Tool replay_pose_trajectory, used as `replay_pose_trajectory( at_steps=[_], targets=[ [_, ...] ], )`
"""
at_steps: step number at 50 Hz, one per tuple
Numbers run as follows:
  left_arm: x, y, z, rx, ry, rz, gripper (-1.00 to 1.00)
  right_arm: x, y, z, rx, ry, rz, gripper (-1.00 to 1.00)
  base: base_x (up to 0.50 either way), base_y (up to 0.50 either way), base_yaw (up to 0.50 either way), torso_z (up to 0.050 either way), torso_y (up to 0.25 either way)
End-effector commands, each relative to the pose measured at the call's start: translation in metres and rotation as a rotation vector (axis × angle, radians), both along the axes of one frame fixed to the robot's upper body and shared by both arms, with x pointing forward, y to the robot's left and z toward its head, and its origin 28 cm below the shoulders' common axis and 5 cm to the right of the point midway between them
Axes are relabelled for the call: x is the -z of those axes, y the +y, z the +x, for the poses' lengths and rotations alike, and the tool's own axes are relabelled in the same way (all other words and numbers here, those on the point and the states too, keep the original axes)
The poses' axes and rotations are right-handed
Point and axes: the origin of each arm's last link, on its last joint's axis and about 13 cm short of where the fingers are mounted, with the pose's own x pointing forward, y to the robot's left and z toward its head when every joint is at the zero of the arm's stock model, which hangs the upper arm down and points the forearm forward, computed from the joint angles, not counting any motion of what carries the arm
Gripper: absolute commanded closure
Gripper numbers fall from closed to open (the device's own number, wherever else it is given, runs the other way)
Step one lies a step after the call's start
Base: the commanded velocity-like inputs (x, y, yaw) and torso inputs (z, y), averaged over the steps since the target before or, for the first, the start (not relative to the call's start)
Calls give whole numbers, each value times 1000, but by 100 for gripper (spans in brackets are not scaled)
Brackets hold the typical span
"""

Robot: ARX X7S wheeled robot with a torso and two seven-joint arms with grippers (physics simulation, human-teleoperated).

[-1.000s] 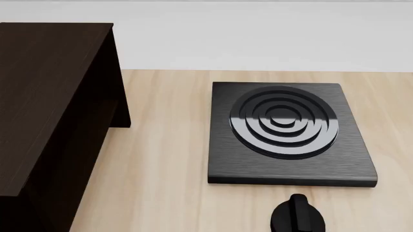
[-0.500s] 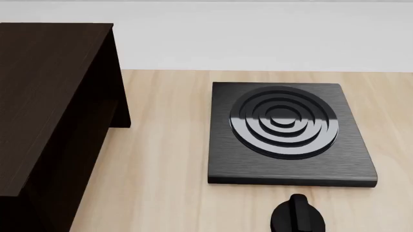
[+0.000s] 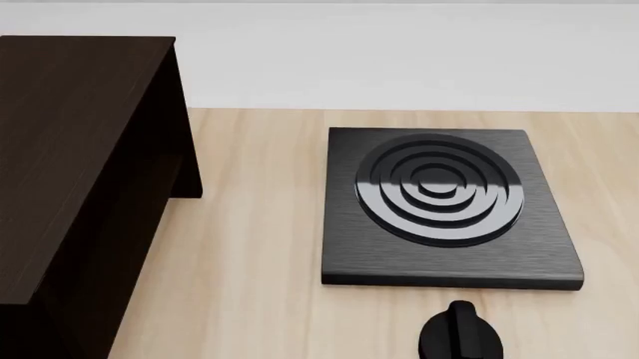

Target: Put the frying pan under the cabinet shelf.

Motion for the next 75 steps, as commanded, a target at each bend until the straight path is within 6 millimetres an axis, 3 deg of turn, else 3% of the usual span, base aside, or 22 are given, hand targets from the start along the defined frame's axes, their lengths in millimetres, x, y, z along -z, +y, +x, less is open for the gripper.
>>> replay_pose_trajectory(
  at_steps=[1, 39, 50, 65, 75],
  targets=[
    [0, 1, 0, 1, -3, -4, -100, -7, 2, 0, -9, -28, 7, 100, 0, 0, 0, 0, 0],
    [0, 3, -2, 2, -12, -17, -100, -83, 8, 5, -81, -228, -83, 100, 0, 0, 1, 0, 0],
    [-1, 4, -4, 0, -21, -21, -100, -104, 11, 25, -163, -213, -118, 100, 0, 0, 1, 0, 1],
    [-3, 6, -9, -9, -35, -23, -100, -148, 13, 52, -242, -236, -165, 100, 0, 0, 0, 0, 1],
    [-5, 7, -12, -15, -41, -23, -100, -151, 26, 76, -356, -214, -116, 100, 0, 0, 1, 0, 1]
  ],
)
